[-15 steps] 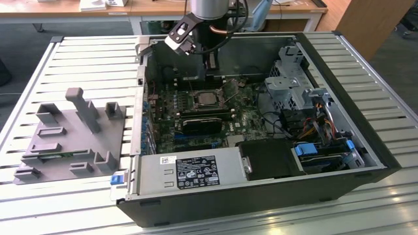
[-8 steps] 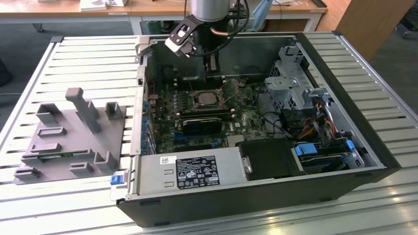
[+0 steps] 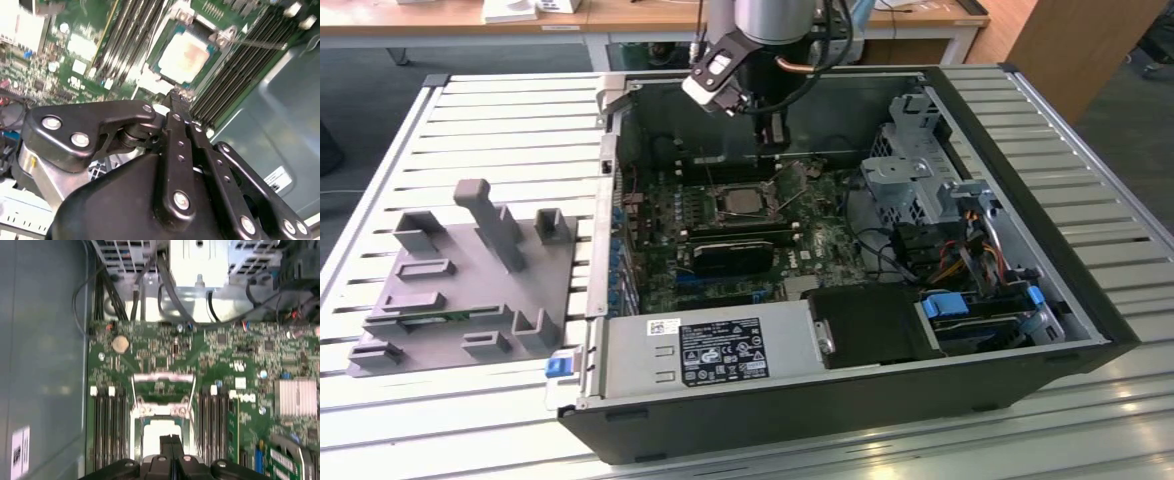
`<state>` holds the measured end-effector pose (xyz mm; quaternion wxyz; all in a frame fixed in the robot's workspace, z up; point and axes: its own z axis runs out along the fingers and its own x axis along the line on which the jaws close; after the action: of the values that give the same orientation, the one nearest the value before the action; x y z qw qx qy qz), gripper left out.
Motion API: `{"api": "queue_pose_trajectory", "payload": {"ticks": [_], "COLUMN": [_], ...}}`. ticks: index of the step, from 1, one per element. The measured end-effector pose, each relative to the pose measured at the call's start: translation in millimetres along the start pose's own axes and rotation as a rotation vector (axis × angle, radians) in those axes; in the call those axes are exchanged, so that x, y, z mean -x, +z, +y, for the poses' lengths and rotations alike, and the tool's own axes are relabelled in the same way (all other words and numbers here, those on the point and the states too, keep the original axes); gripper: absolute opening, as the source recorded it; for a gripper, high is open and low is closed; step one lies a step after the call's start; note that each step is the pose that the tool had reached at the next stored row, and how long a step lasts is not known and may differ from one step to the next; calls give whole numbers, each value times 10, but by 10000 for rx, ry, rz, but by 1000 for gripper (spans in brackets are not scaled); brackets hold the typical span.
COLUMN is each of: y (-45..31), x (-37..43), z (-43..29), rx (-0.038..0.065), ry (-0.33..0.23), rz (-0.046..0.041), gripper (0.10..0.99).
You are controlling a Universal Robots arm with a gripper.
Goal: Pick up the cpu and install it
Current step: 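Close the cpu cover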
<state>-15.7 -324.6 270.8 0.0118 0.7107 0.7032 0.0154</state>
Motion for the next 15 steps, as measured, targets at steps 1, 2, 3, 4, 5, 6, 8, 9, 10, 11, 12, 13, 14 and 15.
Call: {"api": "queue_pose_trajectory", "payload": {"ticks": [1,2,3,4,5,6,8,9,10,11,12,13,14,15], "y": [3,6,9,12,14,17,23,29,32,36,43,48,55,61], "x": [-2,-4,-5,-5,-5,-5,-6,-6,-8,-13,-23,-30,-35,-41], "z": [28,58,88,119,136,151,178,198,218,238,261,281,297,312], "rx": [-21,-37,-52,-60,-62,-63,-64,-65,-74,-86,-95,-105,-109,-113], "ry": [2,2,0,-6,-44,-97,-223,-254,-255,-256,-257,-257,-258,-257], "rz": [-1,-1,1,0,-1,1,6,10,7,1,-11,-27,-40,-53], "gripper": [106,106,106,106,106,106,106,106,106,106,106,106,106,106]}}
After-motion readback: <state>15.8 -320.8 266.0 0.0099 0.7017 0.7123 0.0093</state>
